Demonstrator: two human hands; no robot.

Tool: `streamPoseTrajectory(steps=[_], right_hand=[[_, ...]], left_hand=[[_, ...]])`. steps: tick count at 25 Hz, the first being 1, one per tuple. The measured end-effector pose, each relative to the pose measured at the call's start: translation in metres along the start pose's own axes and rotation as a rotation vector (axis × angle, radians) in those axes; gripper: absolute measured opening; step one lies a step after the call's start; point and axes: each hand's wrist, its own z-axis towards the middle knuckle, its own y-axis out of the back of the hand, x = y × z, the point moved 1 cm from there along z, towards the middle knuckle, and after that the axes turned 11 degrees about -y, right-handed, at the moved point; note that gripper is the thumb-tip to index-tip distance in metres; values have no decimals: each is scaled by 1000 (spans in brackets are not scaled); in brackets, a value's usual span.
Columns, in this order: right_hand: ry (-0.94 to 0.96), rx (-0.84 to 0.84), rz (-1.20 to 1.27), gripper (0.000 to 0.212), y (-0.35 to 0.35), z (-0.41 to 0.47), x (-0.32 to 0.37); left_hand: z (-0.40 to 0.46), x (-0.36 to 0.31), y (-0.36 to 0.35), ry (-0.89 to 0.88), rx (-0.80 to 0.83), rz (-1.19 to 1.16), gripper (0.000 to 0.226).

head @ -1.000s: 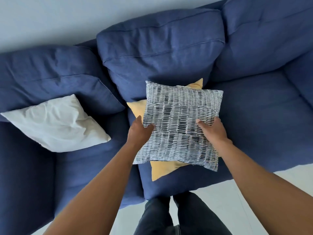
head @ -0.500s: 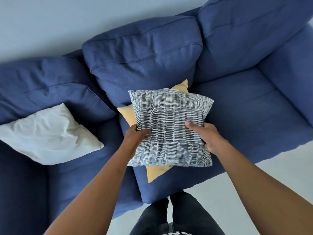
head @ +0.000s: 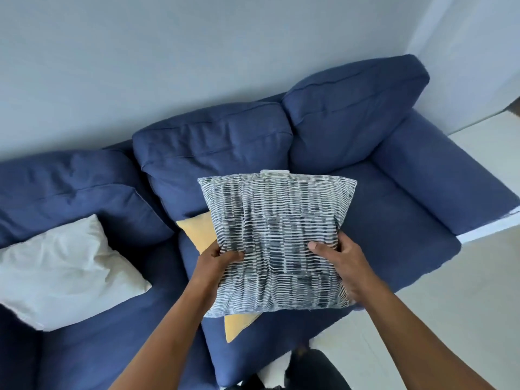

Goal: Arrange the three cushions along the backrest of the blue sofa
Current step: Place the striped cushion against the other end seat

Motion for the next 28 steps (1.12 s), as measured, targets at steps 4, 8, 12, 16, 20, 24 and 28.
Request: streamPoseTrajectory(steps=[4,8,12,16,20,24,28], right_hand=[[67,9,42,38,48,-8,14],[113,5,43,35,120,-14,31],[42,45,71,36,238,-19,70],[-10,90,87,27,323,-26,109],[-5,52,261,32,386,5,146],[76,7,74,26,403,40,175],[128,172,-102,23,391,84,204]], left_hand=[[-8,-23,-42,-70,62,-5,32],[-5,-42,-116,-116,104,65,30],[-6,-63,-227,-134,174,162,26],[-3,-95,-301,-59,277,143,31],[4,-115,-331,-53,182,-22,32],[35,-109,-347,-121,-9,-51,37],[86,-105,-386,-264,185,53,26]])
